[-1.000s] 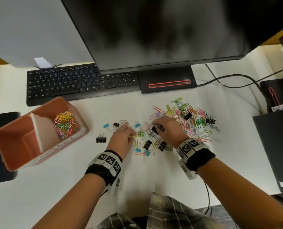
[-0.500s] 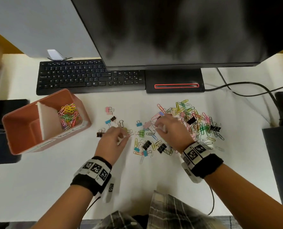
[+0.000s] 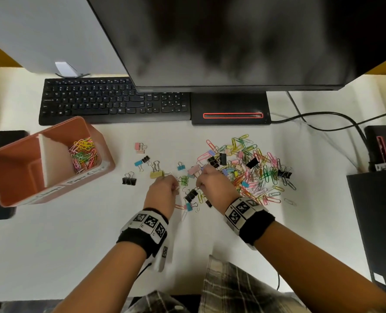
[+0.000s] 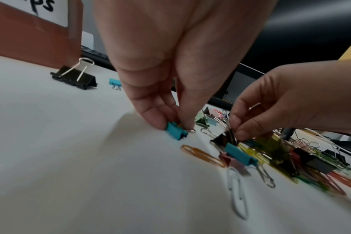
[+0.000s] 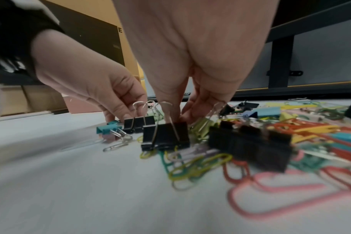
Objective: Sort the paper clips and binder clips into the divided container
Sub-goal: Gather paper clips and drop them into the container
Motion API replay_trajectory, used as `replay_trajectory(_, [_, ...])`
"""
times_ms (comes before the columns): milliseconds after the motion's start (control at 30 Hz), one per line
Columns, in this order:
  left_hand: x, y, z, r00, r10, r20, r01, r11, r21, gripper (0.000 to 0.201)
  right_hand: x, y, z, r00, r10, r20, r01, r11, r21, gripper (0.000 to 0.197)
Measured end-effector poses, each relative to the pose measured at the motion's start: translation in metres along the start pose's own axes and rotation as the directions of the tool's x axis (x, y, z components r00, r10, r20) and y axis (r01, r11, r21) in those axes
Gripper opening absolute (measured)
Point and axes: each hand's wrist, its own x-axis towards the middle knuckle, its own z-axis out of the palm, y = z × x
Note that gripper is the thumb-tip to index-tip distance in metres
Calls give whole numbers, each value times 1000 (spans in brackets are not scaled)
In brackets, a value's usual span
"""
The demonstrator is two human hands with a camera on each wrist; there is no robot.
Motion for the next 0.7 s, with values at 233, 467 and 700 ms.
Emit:
replay_trajectory(233, [0,-4,-7,999,-30,37,33,997,-72,13,-7,16,-8,998,14,-62,-8,996,87,25])
replay_trajectory(467, [0,-12,-19,982,185,-31,-186,982,-31,8,-15,19,-25,968,-55,-243,106,974,203,16])
replay_trajectory(700, [-27,-31,-9,946,245,214,-247,969,-17,24,-42,-5,-8,980,-129,-149,176,915,362,9])
